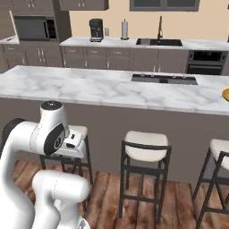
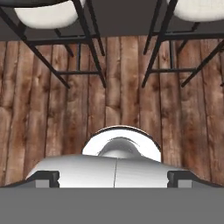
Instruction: Take the fork and place it on the left side of the plate. Then take the spoon and place it on the right side of the plate. Make sure they're directly next to the plate.
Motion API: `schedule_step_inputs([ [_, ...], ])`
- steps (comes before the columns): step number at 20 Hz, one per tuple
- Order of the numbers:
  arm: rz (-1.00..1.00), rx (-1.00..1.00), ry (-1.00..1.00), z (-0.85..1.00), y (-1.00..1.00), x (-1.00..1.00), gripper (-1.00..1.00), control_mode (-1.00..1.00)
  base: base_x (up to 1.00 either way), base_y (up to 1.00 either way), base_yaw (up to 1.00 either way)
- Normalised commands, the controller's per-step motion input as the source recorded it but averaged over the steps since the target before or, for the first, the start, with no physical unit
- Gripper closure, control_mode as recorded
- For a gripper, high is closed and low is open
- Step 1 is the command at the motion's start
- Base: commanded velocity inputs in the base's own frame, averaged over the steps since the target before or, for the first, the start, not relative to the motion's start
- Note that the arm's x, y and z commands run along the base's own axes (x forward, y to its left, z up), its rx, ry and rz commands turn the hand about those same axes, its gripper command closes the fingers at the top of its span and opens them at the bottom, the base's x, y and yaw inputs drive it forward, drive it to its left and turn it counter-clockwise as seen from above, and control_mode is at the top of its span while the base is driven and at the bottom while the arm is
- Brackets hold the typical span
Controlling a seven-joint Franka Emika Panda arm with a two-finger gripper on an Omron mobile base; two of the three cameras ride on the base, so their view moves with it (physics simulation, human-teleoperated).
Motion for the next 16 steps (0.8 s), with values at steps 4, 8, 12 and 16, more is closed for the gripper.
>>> schedule_step_inputs([
  [4, 0.0, 0.0, 0.0, 0.0, 0.0, 0.0, -1.0, 1.0, 0.41, 1.0, 0.0],
  [8, 0.0, 0.0, 0.0, 0.0, 0.0, 0.0, -1.0, 1.0, 0.57, 1.0, 0.0],
  [12, 0.0, 0.0, 0.0, 0.0, 0.0, 0.0, -1.0, 1.0, 0.61, 1.0, -0.01],
  [16, 0.0, 0.0, 0.0, 0.0, 0.0, 0.0, -1.0, 1.0, 0.25, 1.0, 0.0],
])
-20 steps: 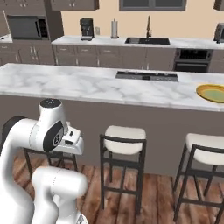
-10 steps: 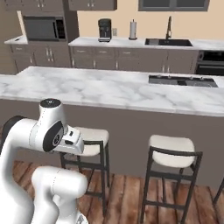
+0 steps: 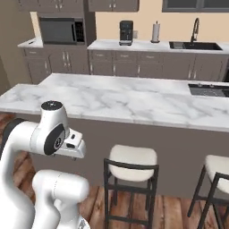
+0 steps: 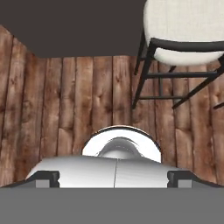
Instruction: Take the fork and place it on the left side of the plate. Then take the spoon and place it on the right side of the plate. Make sure they're directly next to the plate.
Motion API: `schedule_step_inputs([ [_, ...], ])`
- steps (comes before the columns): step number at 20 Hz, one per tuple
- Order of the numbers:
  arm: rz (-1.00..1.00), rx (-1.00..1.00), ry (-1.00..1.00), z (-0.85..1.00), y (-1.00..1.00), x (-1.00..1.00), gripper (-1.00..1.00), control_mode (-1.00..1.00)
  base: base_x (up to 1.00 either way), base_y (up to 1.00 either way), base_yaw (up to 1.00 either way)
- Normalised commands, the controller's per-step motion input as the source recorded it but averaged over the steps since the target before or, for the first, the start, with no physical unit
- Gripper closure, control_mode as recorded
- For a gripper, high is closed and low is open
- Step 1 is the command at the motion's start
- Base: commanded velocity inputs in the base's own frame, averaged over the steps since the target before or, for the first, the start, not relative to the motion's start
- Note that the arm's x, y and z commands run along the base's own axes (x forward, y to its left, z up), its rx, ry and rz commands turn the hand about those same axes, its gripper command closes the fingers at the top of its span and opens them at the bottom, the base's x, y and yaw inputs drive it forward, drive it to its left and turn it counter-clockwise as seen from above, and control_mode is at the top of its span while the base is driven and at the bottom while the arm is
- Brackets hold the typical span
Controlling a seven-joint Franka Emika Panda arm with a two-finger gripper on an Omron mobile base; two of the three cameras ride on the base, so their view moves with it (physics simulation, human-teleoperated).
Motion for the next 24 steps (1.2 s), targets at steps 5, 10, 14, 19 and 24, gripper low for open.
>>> schedule_step_inputs([
  [5, 0.0, 0.0, 0.0, 0.0, 0.0, 0.0, -1.0, 1.0, 0.06, 1.0, 0.0],
  [10, 0.0, 0.0, 0.0, 0.0, 0.0, 0.0, -1.0, 1.0, 0.01, 1.0, 0.0],
  [14, 0.0, 0.0, 0.0, 0.0, 0.0, 0.0, -1.0, 1.0, 0.08, 1.0, -0.03],
  [19, 0.0, 0.0, 0.0, 0.0, 0.0, 0.0, -1.0, 1.0, 0.08, 1.0, -0.07],
  [24, 0.0, 0.0, 0.0, 0.0, 0.0, 0.0, -1.0, 1.0, 0.35, 1.0, -0.1],
])
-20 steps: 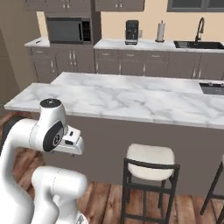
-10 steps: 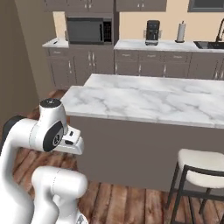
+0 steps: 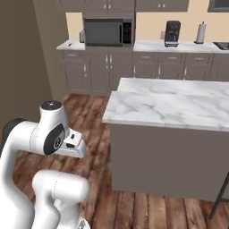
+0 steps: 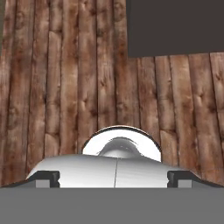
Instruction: Take the fork and place it on the left side of the plate. Then take the spoon and place it on the right side of the plate. Make sure they're directly next to the plate.
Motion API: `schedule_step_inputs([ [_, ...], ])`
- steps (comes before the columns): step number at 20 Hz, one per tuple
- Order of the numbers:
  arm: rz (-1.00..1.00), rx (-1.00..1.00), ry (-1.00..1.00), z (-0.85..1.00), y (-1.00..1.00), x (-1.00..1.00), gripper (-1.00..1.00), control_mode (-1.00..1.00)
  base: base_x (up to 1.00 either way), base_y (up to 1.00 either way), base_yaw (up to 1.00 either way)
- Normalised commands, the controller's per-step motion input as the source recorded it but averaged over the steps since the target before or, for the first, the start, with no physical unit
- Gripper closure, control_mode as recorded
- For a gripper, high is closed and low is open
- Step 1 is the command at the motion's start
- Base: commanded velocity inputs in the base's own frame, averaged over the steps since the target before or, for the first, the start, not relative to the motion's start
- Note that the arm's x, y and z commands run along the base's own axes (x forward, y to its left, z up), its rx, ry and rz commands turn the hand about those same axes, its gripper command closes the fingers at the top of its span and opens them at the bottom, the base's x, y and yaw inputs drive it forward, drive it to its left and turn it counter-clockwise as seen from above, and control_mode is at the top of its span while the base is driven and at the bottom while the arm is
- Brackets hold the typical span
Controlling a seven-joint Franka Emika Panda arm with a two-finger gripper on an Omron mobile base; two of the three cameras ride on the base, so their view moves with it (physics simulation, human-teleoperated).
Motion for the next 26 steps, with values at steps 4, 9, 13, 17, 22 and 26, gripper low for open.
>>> schedule_step_inputs([
  [4, 0.0, 0.0, 0.0, 0.0, 0.0, 0.0, -1.0, 1.0, 0.59, 1.0, -0.08],
  [9, 0.0, 0.0, 0.0, 0.0, 0.0, 0.0, -1.0, 1.0, 0.76, 1.0, -0.06],
  [13, 0.0, 0.0, 0.0, 0.0, 0.0, 0.0, -1.0, 1.0, 0.96, 1.0, 0.0],
  [17, 0.0, 0.0, 0.0, 0.0, 0.0, 0.0, -1.0, 1.0, 1.0, 0.88, 0.0],
  [22, 0.0, 0.0, 0.0, 0.0, 0.0, 0.0, -1.0, 1.0, 1.0, 0.62, 0.0],
  [26, 0.0, 0.0, 0.0, 0.0, 0.0, 0.0, -1.0, 1.0, 1.0, 0.55, 0.0],
])
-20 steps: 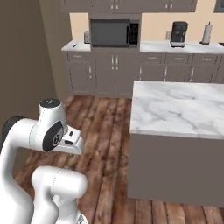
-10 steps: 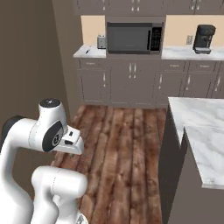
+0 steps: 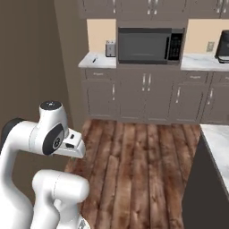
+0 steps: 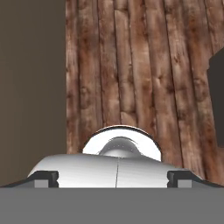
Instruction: Take the fork and place it on the left side of the plate. Then take the spoon and place it on the right side of the plate. Make sure they're directly next to the plate.
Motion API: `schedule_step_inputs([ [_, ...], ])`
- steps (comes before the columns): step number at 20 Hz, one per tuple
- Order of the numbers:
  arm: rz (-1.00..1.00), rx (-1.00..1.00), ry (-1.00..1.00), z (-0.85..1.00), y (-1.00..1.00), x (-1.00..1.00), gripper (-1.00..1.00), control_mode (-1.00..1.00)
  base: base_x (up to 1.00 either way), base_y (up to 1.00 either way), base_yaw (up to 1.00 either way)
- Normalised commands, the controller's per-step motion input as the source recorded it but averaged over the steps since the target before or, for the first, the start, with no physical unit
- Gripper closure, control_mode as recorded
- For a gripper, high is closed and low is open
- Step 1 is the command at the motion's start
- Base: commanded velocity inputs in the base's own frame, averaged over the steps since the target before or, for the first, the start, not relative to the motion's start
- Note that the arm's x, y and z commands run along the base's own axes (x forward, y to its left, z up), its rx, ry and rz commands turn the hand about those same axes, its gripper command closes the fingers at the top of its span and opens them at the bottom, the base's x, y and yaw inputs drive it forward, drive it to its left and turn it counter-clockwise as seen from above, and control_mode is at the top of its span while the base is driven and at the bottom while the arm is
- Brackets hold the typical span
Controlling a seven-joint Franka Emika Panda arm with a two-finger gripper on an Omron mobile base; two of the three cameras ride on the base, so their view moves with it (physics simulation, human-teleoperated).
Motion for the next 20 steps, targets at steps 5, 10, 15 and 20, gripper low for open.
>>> schedule_step_inputs([
  [5, 0.0, 0.0, 0.0, 0.0, 0.0, 0.0, -1.0, 1.0, 1.0, 0.49, 0.0],
  [10, 0.0, 0.0, 0.0, 0.0, 0.0, 0.0, -1.0, 1.0, 1.0, 0.45, 0.0],
  [15, 0.0, 0.0, 0.0, 0.0, 0.0, 0.0, -1.0, 1.0, 1.0, 0.27, 0.06],
  [20, 0.0, 0.0, 0.0, 0.0, 0.0, 0.0, -1.0, 1.0, 1.0, 0.18, 0.08],
])
